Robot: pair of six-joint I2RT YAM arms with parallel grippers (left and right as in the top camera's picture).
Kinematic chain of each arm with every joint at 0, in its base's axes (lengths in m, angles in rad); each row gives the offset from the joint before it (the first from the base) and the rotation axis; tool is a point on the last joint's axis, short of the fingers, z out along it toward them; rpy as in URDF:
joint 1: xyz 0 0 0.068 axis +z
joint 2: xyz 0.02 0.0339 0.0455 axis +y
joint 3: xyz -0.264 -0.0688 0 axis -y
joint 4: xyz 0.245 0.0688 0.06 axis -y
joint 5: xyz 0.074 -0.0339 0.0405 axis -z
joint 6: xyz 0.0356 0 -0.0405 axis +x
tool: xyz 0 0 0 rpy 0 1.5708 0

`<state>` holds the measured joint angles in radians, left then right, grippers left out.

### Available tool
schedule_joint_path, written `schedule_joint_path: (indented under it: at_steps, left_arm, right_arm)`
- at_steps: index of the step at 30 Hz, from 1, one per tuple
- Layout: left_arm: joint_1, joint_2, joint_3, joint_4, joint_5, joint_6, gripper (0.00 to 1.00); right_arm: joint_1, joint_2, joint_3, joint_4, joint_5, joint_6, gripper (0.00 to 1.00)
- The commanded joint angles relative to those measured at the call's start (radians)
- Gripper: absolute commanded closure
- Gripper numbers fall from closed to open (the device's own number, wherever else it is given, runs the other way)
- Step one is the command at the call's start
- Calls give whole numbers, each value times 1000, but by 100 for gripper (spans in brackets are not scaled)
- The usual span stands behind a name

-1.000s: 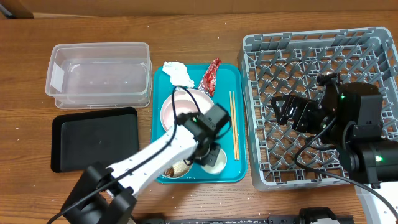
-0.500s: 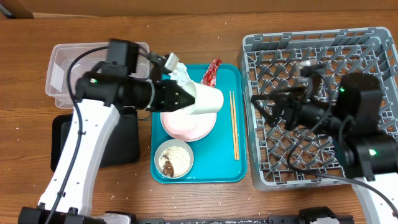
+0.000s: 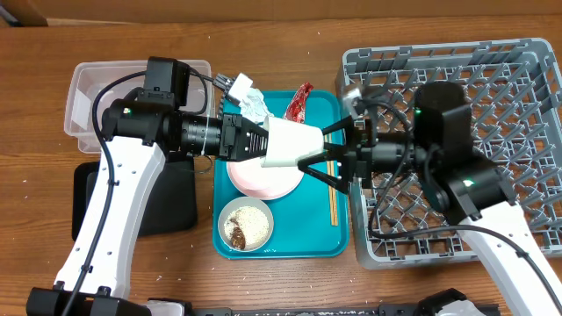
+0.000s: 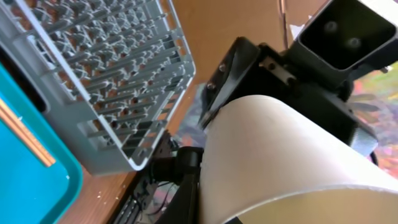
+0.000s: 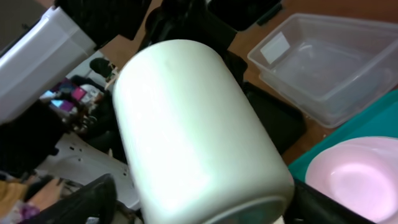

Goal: Sort waste into correct bins and load items into the dishwasher
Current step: 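Close the right gripper on the white cup held by the left gripper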

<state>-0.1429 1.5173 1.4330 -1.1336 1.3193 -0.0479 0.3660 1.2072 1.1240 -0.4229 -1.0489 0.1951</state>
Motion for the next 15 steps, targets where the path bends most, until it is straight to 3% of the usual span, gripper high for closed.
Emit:
schedule_joint_path:
  at_steps: [1, 5, 7, 12, 13, 14, 15]
  left_arm:
    - [-12, 4, 2, 4, 32, 25, 96]
    - [-32, 4, 2, 0, -13, 25, 95]
    - [-41, 4, 2, -9, -39, 26, 94]
    - [-47, 4, 2, -18, -56, 26, 78]
    - [-47, 4, 2, -18, -57, 26, 73]
    - [-47, 4, 2, -18, -63, 26, 57]
    - [-47, 4, 2, -18, -72, 25, 27]
  right_arm:
    - [33, -6, 22, 28, -48, -1, 27]
    - [28, -15, 22, 44, -39, -1, 39]
    - [19, -24, 22, 39, -26, -1, 40]
    - [-12, -65, 22, -25, 85, -2, 44]
    - [-14, -73, 22, -37, 102, -2, 46]
    - [-14, -79, 22, -43, 113, -2, 46]
    - [-14, -87, 22, -51, 122, -2, 47]
